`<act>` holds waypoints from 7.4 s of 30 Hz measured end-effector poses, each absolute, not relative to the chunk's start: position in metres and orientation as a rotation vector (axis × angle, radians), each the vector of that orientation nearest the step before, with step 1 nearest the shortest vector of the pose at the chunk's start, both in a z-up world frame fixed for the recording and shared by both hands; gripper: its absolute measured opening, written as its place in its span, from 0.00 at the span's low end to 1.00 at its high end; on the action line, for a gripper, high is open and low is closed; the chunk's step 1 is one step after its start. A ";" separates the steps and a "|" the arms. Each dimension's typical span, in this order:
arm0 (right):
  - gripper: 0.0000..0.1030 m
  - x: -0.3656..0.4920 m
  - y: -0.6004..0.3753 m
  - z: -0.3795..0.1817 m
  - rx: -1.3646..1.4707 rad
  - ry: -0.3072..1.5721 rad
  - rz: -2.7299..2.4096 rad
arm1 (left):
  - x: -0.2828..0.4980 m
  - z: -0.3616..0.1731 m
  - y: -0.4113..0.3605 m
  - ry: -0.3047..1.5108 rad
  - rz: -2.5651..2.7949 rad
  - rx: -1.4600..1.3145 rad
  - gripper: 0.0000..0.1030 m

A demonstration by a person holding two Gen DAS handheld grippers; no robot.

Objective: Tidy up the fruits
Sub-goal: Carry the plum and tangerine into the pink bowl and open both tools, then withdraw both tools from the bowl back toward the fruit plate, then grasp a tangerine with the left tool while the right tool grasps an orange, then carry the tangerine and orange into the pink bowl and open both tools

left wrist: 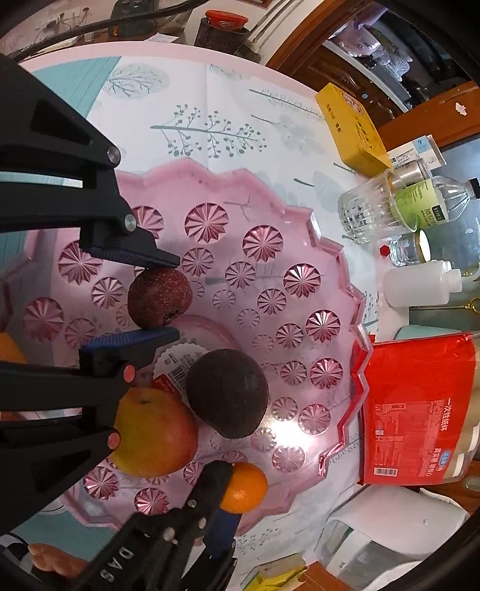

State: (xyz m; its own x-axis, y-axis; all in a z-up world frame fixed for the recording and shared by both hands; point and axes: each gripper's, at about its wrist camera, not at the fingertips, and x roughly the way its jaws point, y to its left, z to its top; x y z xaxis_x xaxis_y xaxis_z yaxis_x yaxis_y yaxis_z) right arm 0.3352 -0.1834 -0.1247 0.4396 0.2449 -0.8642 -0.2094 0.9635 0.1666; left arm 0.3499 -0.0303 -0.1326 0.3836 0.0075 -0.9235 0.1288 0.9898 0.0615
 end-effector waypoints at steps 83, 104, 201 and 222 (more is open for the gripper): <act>0.41 0.132 -0.142 0.034 0.095 0.853 0.157 | 0.146 0.064 0.062 0.822 -0.158 -0.030 0.97; 0.41 0.014 -0.162 0.011 0.100 0.884 0.032 | 0.058 0.027 0.037 0.845 -0.254 0.028 0.97; 0.30 0.066 -0.231 -0.047 0.060 0.807 0.501 | 0.068 0.002 -0.069 0.963 -0.070 0.047 0.42; 0.30 0.145 -0.145 0.091 0.109 0.630 0.229 | 0.203 0.131 0.031 0.761 -0.257 0.251 0.42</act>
State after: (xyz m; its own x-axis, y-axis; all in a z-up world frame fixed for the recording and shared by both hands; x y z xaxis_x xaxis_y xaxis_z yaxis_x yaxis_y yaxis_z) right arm 0.1448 -0.1447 0.0914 0.7836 0.2443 -0.5712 -0.1785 0.9692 0.1697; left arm 0.2025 0.0306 0.1309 0.6959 -0.1382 -0.7047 0.3180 0.9392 0.1298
